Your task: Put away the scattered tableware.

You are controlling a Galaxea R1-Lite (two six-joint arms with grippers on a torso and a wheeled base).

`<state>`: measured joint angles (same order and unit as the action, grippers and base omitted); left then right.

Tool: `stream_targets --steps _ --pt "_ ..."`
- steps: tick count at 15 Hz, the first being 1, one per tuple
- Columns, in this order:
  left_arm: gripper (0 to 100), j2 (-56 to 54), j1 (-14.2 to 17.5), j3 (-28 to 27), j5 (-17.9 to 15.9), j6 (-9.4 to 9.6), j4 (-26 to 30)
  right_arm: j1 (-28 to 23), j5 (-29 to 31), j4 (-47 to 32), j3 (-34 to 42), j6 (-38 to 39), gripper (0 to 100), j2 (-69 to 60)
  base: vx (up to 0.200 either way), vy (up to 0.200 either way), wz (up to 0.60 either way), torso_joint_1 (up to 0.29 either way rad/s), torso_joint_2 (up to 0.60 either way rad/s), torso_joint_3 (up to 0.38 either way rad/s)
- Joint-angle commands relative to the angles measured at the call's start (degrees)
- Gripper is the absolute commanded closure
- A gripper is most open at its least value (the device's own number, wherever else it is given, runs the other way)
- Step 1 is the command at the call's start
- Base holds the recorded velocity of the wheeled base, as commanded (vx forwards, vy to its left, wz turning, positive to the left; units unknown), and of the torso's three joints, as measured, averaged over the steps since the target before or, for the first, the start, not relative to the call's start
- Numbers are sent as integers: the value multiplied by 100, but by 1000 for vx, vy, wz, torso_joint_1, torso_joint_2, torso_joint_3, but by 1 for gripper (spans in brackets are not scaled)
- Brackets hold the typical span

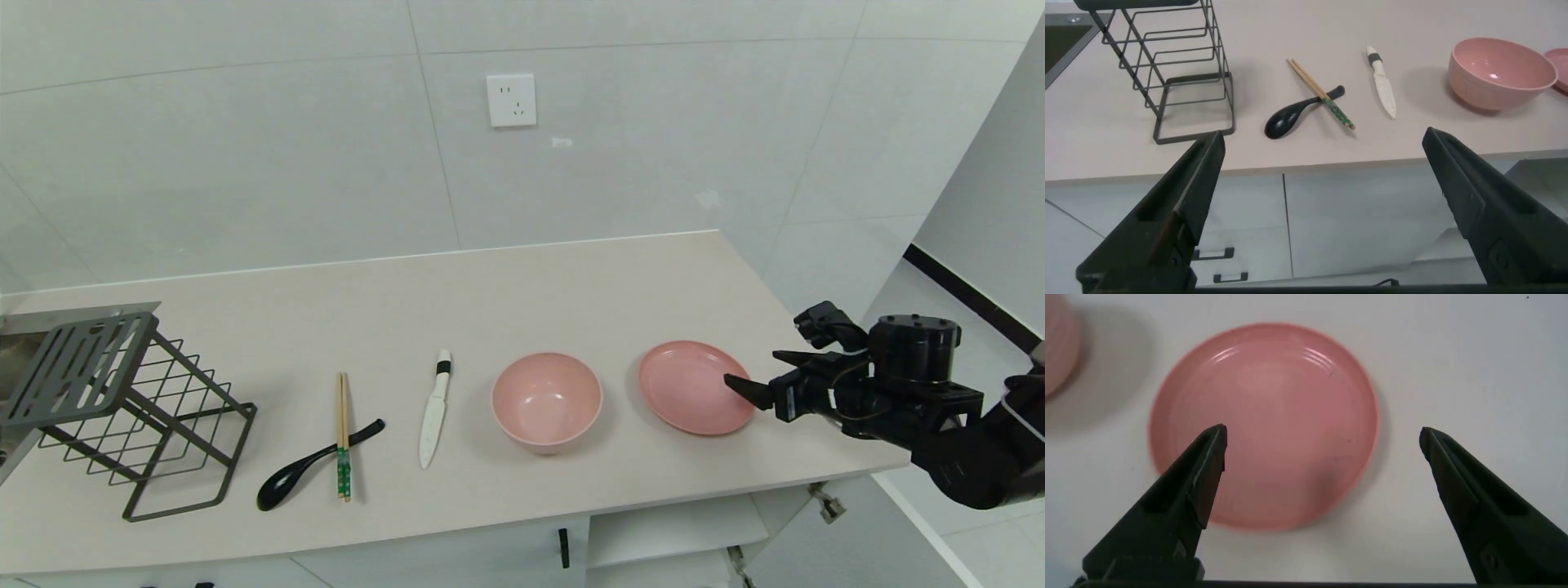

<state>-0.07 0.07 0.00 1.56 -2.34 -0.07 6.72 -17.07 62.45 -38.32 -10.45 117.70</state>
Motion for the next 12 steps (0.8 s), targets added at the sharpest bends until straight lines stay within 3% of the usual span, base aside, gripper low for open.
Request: stream_targets --steps 1,12 --pt "0 7 1 0 2 -3 -1 23 72 21 -528 87 0 614 0 0 0 0 0 0" --pt "0 7 1 0 2 -3 -1 58 204 30 -1108 122 0 1387 0 0 0 0 0 0"
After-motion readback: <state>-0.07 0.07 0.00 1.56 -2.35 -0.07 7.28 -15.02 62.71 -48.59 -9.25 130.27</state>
